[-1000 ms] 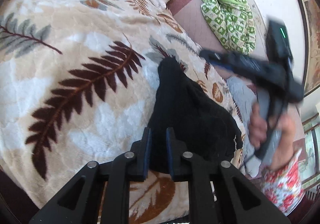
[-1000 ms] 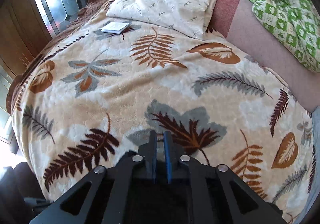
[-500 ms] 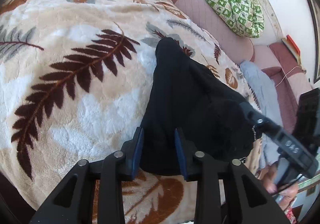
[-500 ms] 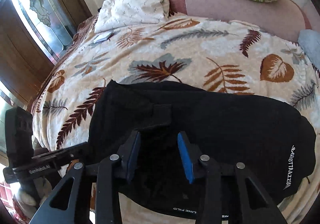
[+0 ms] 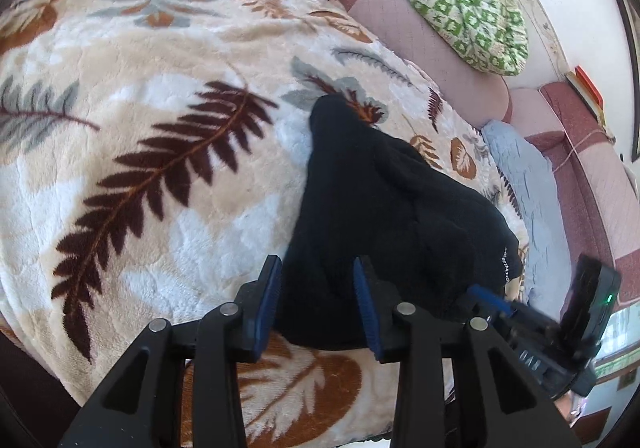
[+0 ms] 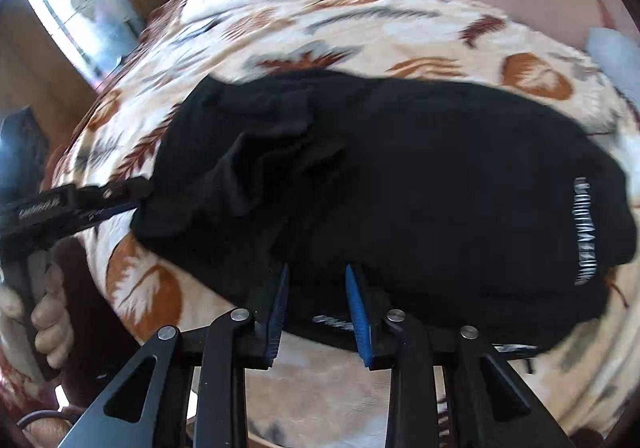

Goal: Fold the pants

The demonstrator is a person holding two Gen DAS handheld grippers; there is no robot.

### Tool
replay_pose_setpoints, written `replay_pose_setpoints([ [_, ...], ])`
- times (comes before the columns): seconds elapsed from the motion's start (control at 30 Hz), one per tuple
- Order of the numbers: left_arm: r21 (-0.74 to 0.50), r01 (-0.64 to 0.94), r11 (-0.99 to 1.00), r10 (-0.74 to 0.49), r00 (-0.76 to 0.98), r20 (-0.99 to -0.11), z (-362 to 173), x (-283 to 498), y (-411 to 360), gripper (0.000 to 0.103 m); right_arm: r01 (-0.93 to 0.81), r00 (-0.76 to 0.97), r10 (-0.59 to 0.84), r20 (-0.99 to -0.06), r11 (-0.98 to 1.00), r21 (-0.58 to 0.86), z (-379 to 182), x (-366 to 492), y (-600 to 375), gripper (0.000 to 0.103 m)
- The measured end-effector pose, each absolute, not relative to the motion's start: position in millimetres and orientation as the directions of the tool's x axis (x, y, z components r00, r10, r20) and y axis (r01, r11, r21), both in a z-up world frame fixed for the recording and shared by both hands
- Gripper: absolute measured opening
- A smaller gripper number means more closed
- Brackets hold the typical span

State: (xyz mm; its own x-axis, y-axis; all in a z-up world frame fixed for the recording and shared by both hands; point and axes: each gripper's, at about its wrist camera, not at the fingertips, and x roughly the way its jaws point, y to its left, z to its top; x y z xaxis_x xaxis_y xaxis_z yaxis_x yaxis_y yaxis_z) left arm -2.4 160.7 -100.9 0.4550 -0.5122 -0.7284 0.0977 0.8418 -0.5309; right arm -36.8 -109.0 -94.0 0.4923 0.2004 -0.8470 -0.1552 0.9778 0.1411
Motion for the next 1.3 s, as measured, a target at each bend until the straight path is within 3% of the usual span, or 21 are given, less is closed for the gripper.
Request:
replay_pose_setpoints([
  [0.13, -0.484, 0.189, 0.855, -0.512, 0.463, -0.724, -84.6, -4.3, 132.8, 0.035, -0.126, 0.518, 0.304, -0.8, 0.952, 0.28, -79.5, -20.7, -120.3, 0.034],
  [0.33, -0.507, 0.28, 0.815, -0.579, 0.392, -0.714, -100.2, 7.1, 87.1, 0.035, -0.047, 0.471, 0.396, -0.789, 0.904, 0.426, -105.0, 17.8, -118.5, 0.034],
  [0.37, -0.517, 0.272, 0.812, -0.584, 0.368, -0.724, -108.5, 9.3, 81.8, 0.035, -0.048, 0.455, 0.407, -0.792, 0.899, 0.435, -109.0, 20.9, -118.0, 0.028],
  [0.43, -0.534, 0.258, 0.805, -0.593, 0.361, -0.719, -118.8, 9.4, 79.3, 0.036, -0.038, 0.455, 0.327, -0.828, 0.936, 0.349, -108.6, 31.2, -117.8, 0.011],
  [0.53, -0.554, 0.261, 0.79, -0.612, 0.368, -0.7, -120.7, 7.9, 82.5, 0.037, 0.051, 0.488, 0.122, -0.864, 0.984, 0.168, -103.4, 34.7, -130.9, 0.007],
  [0.57, -0.568, 0.258, 0.782, -0.623, 0.365, -0.692, -121.9, 8.5, 84.8, 0.037, 0.084, 0.491, 0.085, -0.867, 0.986, 0.144, -101.2, 35.1, -137.5, 0.009],
  [0.7, -0.581, 0.259, 0.772, -0.634, 0.372, -0.677, -124.5, 8.1, 86.0, 0.037, 0.023, 0.531, 0.36, -0.767, 0.899, 0.438, -81.1, 26.0, -146.5, 0.015],
  [0.83, -0.557, 0.27, 0.786, -0.618, 0.382, -0.687, -121.3, 3.0, 83.6, 0.037, -0.092, 0.501, 0.513, -0.697, 0.833, 0.546, -76.6, 33.5, -123.7, 0.015],
  [0.93, -0.556, 0.267, 0.787, -0.617, 0.375, -0.692, -116.1, -2.2, 88.8, 0.037, -0.106, 0.453, 0.475, -0.755, 0.869, 0.483, -89.8, 45.2, -104.3, 0.015],
  [1.03, -0.55, 0.266, 0.792, -0.61, 0.374, -0.699, -110.3, -11.3, 97.5, 0.037, -0.088, 0.43, 0.328, -0.841, 0.942, 0.323, -107.1, 44.5, -96.4, 0.012],
  [1.1, -0.54, 0.265, 0.799, -0.601, 0.385, -0.7, -106.8, -17.7, 102.7, 0.039, -0.08, 0.462, 0.27, -0.845, 0.961, 0.263, -107.8, 36.3, -98.5, 0.021],
  [1.3, -0.505, 0.281, 0.816, -0.578, 0.403, -0.71, -93.1, -24.3, 106.4, 0.042, -0.036, 0.562, 0.269, -0.782, 0.953, 0.302, -81.0, 4.8, -138.7, 0.027],
])
